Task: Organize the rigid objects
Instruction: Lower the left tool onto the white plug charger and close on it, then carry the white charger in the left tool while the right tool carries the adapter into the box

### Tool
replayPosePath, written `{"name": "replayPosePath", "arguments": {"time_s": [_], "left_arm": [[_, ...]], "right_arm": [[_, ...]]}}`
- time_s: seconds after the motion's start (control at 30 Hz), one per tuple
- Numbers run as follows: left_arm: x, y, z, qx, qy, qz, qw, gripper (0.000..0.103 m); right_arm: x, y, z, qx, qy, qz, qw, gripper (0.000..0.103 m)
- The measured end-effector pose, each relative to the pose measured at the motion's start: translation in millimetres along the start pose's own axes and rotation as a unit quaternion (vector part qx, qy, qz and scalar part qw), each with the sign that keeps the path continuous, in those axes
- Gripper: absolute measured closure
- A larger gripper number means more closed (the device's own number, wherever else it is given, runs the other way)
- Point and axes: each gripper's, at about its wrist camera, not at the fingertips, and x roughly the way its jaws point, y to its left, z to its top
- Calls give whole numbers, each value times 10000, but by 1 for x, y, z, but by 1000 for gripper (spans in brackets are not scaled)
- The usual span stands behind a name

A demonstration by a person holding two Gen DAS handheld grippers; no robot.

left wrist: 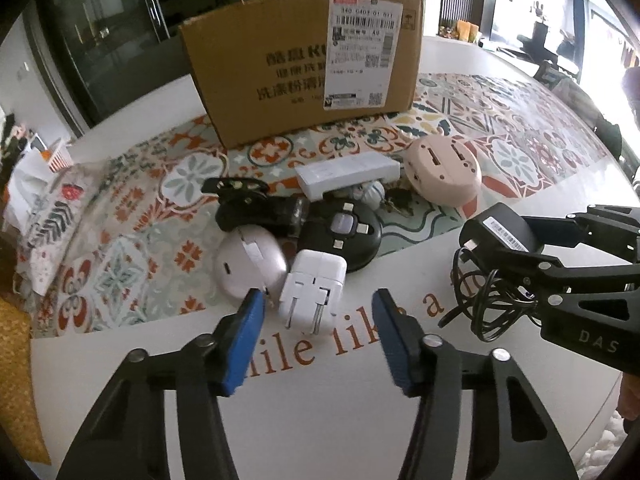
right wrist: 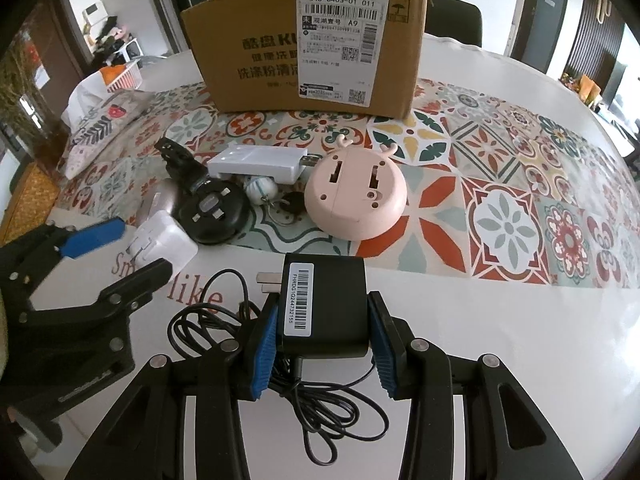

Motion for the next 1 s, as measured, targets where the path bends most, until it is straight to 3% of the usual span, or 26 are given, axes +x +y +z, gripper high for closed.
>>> {"name": "replayPosePath", "arguments": {"time_s": [0.13, 0.37, 0.47, 0.63, 1.0], "left_arm": [[6, -1, -1, -62, 51, -39, 10000, 60], [21, -1, -1, -174, 163, -138, 9996, 62], [29, -2, 0, -184, 243, -216, 9993, 74], [27, -2, 0, -220, 270, -297, 9990, 74], [-20, 4, 11, -348, -152, -269, 9989, 74]], "right_arm": [[3, 0, 1, 22, 28, 10, 10000, 61], [7, 0, 2, 54, 83, 10, 10000, 61], [9, 0, 2, 68, 95, 10, 9999, 61], [9, 0, 2, 91, 114, -1, 9999, 61], [-21, 2, 8, 156, -180, 13, 9997, 61]]}}
